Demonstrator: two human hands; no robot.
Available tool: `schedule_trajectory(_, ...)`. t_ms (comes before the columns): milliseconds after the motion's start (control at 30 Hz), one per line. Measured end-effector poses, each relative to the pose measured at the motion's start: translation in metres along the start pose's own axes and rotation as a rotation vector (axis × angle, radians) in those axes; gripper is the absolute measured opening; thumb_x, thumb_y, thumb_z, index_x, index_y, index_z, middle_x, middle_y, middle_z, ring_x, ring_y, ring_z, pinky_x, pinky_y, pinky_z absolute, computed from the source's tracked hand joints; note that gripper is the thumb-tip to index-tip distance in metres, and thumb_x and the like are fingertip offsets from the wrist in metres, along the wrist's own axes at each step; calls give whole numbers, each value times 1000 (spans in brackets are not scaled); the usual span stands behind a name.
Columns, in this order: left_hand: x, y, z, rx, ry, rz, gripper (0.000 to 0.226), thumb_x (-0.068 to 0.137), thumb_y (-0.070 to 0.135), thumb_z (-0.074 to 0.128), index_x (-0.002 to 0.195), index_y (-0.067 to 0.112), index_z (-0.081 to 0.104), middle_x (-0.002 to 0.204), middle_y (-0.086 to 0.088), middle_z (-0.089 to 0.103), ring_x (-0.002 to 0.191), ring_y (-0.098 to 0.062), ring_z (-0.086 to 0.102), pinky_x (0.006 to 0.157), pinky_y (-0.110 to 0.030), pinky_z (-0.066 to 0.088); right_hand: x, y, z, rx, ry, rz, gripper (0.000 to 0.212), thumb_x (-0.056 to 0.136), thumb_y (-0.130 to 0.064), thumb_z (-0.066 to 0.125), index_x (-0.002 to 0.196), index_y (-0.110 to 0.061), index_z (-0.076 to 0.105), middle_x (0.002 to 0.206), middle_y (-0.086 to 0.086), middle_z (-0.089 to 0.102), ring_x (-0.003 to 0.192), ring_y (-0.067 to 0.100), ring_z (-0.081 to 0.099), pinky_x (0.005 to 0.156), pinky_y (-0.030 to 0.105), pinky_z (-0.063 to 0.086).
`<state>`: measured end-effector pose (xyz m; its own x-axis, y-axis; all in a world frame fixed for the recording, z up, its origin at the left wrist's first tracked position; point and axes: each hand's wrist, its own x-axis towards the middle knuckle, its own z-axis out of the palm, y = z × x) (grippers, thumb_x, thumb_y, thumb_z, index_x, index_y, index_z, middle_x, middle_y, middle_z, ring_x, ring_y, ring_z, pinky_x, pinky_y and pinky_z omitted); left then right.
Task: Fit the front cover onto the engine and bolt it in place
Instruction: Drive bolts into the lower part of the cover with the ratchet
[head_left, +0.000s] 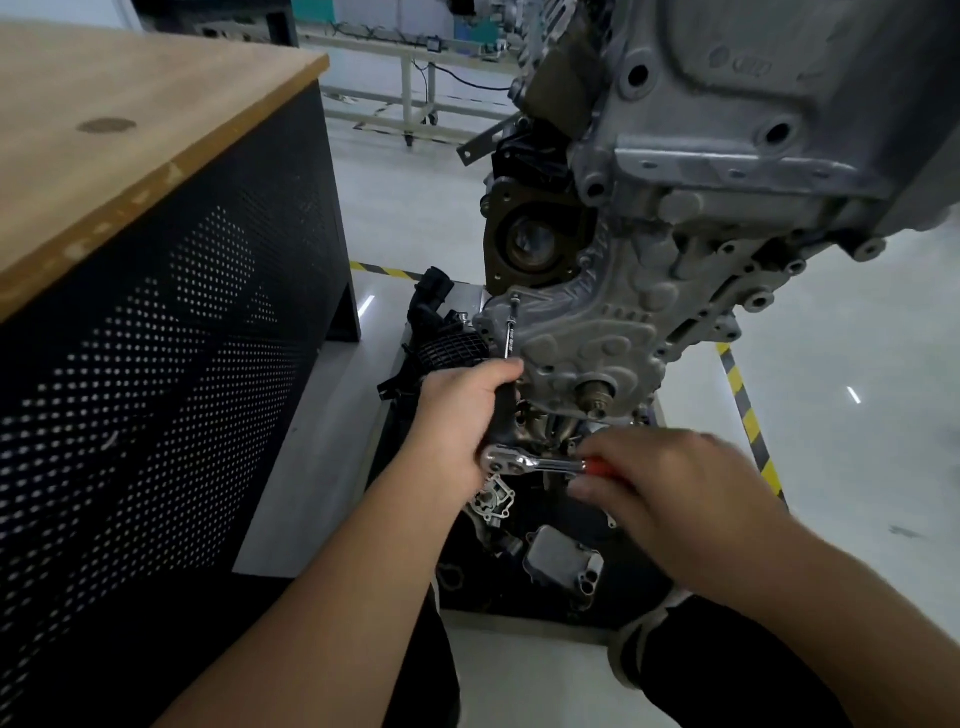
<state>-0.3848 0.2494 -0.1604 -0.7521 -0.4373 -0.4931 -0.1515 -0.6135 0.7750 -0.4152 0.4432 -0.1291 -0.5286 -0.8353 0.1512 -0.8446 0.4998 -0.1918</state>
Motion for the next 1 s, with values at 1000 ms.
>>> schedule_trajectory(1000,10,-10,1,-6,-47,38,25,83,2,73,63,8,59,46,-1,50,30,-12,43,35,-13,33,10,-70,90,403,228,446,13,90,-36,71,99,-27,74,88,-12,70,87,16,66,81,40,53)
